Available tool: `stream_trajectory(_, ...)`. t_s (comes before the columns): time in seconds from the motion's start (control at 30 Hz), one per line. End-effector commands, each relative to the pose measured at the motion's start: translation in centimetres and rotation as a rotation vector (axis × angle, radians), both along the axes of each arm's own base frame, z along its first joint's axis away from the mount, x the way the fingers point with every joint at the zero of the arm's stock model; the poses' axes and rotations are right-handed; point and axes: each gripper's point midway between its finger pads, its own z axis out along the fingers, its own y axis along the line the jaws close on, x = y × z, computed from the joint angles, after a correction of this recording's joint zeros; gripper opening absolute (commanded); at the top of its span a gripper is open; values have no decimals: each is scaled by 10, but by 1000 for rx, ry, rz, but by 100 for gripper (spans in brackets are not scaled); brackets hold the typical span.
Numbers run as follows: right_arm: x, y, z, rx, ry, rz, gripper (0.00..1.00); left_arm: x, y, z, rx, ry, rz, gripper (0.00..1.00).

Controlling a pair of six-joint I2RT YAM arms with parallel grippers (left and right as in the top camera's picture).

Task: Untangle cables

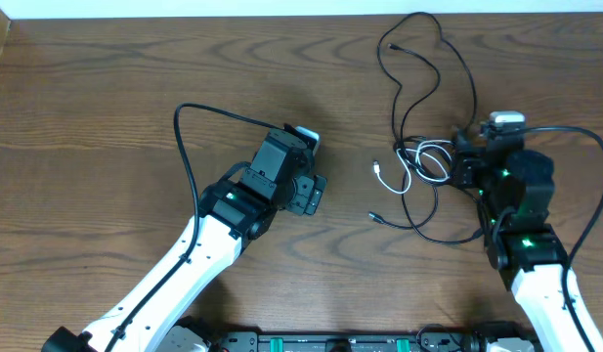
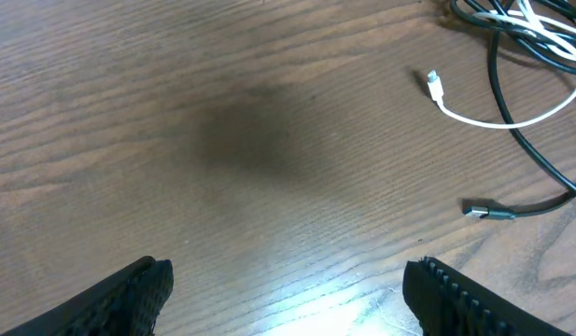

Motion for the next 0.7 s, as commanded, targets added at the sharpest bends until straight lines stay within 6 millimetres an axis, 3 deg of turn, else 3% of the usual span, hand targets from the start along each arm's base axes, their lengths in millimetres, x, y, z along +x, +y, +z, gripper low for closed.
stream_trajectory(0.0,2,-7,-5,-31,12,-21,74,3,1,2,-3,-2,15,84)
stream_trajectory(0.3,-7,-45,-30,-146,119,-197,88,3,1,2,-3,-2,15,84)
stream_trajectory(0.47,-4,-58,-73,-189,247,-196,89,3,1,2,-3,-2,15,84)
stream_trajectory(0.67,12,-42,-112,-163,302,-78,89,3,1,2,-3,-2,15,84)
